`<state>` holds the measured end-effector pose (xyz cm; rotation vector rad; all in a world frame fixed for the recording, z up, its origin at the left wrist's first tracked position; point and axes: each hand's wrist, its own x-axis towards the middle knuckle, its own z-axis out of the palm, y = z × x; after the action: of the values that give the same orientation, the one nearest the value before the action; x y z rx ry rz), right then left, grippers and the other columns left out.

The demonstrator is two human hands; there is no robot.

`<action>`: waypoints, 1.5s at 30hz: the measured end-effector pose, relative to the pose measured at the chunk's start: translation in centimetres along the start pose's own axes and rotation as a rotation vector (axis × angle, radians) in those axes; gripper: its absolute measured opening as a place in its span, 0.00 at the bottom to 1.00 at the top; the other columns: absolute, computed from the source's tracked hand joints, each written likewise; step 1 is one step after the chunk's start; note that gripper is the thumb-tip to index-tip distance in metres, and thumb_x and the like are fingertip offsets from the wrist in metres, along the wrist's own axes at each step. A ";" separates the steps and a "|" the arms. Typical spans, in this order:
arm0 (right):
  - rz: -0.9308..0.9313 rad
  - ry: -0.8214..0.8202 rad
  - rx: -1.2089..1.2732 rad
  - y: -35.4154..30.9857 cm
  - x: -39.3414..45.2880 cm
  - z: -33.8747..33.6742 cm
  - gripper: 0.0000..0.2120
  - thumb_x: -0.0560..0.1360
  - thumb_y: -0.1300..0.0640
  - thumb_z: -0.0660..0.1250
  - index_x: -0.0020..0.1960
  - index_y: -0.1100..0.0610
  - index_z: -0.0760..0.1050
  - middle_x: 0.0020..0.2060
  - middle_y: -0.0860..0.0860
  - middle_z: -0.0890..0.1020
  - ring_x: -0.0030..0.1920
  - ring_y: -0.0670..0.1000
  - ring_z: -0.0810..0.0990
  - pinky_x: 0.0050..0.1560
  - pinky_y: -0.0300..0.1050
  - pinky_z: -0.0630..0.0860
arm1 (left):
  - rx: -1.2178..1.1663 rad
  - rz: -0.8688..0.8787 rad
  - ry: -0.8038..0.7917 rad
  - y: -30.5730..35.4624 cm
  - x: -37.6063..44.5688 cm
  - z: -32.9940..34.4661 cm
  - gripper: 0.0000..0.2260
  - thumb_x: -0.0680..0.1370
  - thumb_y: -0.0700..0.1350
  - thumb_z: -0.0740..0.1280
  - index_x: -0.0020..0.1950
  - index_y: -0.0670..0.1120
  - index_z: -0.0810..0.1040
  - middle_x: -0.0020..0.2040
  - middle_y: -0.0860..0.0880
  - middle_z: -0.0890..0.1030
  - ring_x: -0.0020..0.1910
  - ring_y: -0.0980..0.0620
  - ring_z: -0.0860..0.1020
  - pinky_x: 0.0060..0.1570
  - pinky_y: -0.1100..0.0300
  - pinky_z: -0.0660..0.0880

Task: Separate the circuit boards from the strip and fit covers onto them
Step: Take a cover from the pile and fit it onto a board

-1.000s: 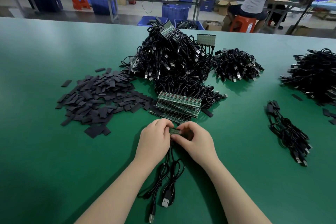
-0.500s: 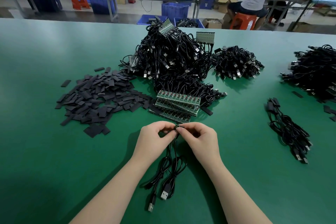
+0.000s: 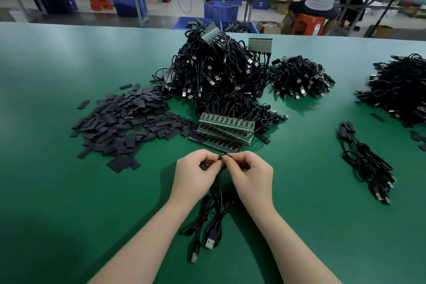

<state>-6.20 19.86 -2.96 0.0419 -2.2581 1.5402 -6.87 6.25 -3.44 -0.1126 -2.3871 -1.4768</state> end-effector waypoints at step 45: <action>0.151 -0.300 0.118 0.6 0.1 -0.8 0.09 0.74 0.57 0.75 0.44 0.43 0.79 0.39 0.44 0.85 0.41 0.44 0.83 0.44 0.36 0.78 | 1.124 -0.086 -0.229 -4.2 12.7 -8.7 0.11 0.82 0.48 0.64 0.62 0.50 0.81 0.59 0.47 0.81 0.55 0.44 0.80 0.44 0.51 0.80</action>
<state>-6.18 20.81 -3.21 0.1483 -2.4420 1.8525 -17.80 -4.71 0.62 0.1002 -3.0437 0.0241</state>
